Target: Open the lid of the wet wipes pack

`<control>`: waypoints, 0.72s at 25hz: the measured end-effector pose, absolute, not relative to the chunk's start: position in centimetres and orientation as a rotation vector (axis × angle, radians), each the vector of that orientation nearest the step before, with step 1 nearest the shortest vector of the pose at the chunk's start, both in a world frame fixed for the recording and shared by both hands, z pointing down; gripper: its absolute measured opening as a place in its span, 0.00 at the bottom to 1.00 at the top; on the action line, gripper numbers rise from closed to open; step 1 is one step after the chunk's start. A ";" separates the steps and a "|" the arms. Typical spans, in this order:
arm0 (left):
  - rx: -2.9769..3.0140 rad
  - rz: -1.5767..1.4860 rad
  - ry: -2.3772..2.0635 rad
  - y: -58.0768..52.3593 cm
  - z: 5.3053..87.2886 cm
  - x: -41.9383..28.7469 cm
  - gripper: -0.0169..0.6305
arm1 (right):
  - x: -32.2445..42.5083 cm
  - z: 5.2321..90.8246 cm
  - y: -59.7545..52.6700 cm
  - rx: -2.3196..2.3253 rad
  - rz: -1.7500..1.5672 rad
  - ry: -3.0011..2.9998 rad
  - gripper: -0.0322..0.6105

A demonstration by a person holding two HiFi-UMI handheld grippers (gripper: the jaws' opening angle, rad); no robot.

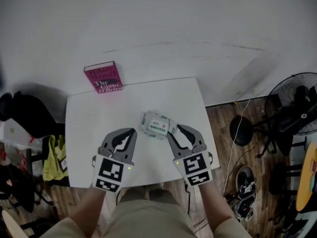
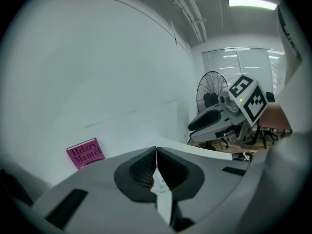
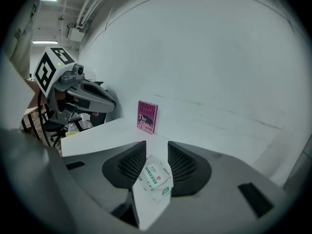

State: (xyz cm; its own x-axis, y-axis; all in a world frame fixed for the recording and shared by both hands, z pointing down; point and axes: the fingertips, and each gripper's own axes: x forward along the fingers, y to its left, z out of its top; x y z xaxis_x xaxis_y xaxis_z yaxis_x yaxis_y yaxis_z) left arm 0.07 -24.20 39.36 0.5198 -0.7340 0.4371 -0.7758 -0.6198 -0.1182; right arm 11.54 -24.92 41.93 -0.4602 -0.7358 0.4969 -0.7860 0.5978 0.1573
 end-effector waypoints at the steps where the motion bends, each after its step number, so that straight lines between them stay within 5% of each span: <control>1: 2.655 0.709 -1.308 -24.7 40.1 0.2 0.06 | 11.4 42.9 -25.5 1.200 0.145 -2.292 0.29; 18: 2.495 0.882 -1.137 -29.1 54.6 1.0 0.06 | 9.6 57.9 -28.8 1.002 0.173 -2.069 0.29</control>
